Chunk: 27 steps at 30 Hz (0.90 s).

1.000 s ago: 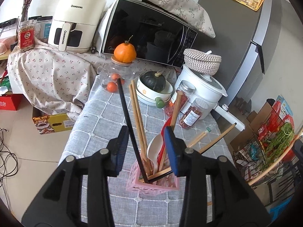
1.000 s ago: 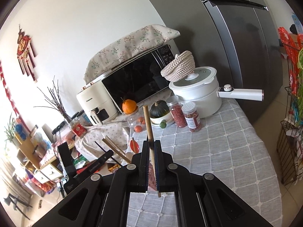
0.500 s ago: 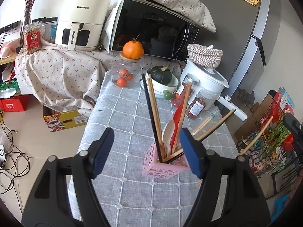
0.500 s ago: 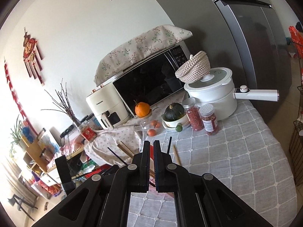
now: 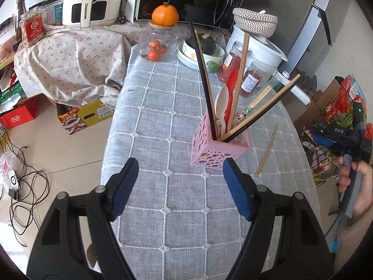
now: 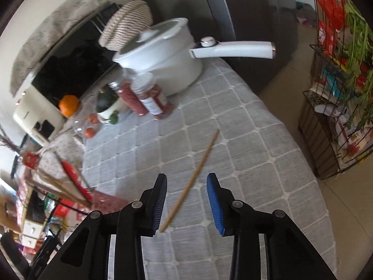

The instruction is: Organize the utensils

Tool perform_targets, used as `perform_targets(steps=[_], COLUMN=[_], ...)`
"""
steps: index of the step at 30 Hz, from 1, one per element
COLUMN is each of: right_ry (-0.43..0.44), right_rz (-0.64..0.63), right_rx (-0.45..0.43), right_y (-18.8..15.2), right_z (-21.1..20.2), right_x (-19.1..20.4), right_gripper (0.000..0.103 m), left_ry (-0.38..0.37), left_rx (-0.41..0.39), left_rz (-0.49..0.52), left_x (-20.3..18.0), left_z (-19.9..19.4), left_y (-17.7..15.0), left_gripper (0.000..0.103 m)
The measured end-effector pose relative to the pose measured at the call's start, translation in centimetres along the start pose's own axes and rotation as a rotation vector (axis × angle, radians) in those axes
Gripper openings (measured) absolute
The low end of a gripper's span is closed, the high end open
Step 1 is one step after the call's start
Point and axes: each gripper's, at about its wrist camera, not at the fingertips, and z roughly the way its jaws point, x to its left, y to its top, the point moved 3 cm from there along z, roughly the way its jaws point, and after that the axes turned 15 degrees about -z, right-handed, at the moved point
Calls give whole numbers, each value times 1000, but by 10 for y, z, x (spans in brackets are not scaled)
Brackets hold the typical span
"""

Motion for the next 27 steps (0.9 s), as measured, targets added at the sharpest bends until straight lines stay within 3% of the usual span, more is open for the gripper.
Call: perform_targets(steps=[8,13,15,17,19,21,27], right_ry=[-40,-101,-171,-247,-255,-223,-83], right_rz=[50,23,-51,-117,-138,-127,-28], right_rx=[176,201,211,214,214,226,155], right_y=[18,25,27,24,21,15,-1], right_z=[111,157,165,167,166,164,124], right_x=[-27,-23,-13,-5,0,2,-3], right_gripper=[45,44,42,31,13,7,6], left_ry=[-5,-9,-12,-12,-12,3,24], left_rx=[39,58,64,67,61,31,-28], left_rz=[26,24,28,32,35,43,53], left_x=[0,-3,-6,-9,-10,-10,-8], left_z=[4,10,13,14,12,8,-2], left_y=[-2,0,-1,-1,-3,-3,0], left_gripper=[80,80,80,80,80,80,80])
